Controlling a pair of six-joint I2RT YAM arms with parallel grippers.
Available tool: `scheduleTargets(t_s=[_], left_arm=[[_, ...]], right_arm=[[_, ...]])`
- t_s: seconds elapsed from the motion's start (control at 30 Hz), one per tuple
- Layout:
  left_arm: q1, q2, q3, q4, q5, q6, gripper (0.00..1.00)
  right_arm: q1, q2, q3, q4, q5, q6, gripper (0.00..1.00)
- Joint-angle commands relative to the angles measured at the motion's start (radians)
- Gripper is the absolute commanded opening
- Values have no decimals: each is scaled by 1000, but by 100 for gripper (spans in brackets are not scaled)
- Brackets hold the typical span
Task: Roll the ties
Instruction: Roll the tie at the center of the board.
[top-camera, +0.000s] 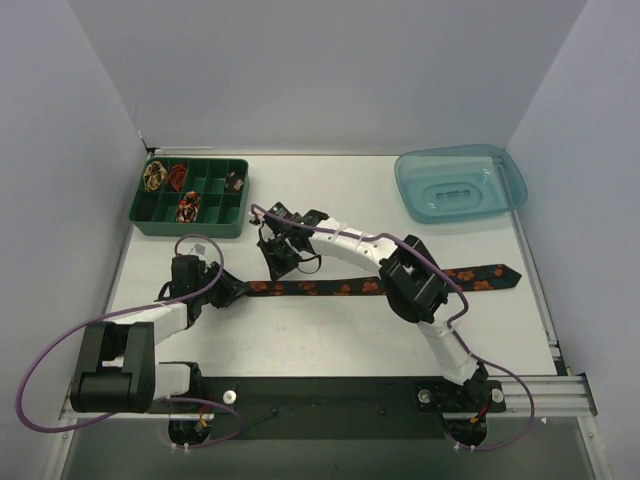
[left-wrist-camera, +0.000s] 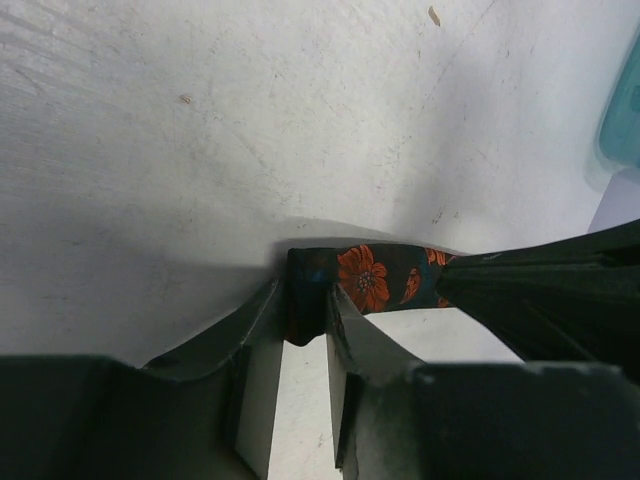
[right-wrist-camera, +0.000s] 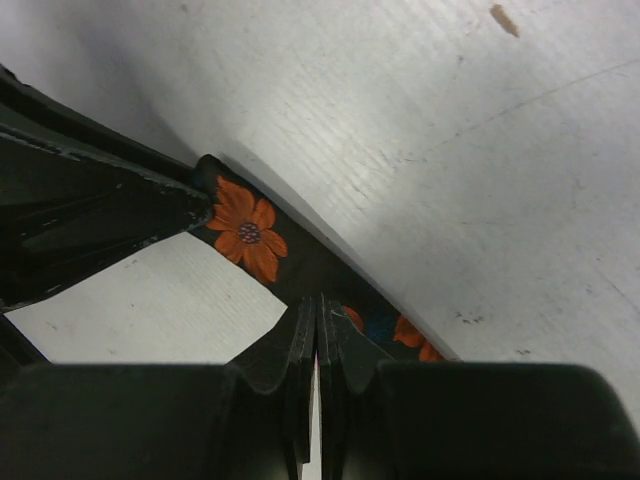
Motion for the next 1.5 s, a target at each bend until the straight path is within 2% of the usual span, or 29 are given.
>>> scheduleTargets(t_s=[0.0,0.07,0.23,0.27,0.5,0.77,0.9,1.13,1.47], left_arm=[[2,10,8,54,-8,29,29],[2,17,14,54,-5,35,22],[2,15,33,43,4,64,18],[3,14,40,40,4,70,15],[2,-36,94,-47,-10,136,8],[-21,-123,172,-181,-57,207,4],[-73,-119,221,-247,-85,248,3],[-221,-89,270,-245,-183,239,2],[-267,-79,283,-219,-211,225,1]], right_arm=[[27,-13,13,29,-33,-2,1],[30,0,13,30,-36,3,1],[30,38,13,30,-34,8,1],[30,44,16,30,-36,9,1],[28,89,35,29,-42,11,1],[30,92,42,29,-46,14,1],[28,90,45,32,-53,20,1],[24,110,61,36,-76,49,1],[-5,104,10,107,-175,127,0]])
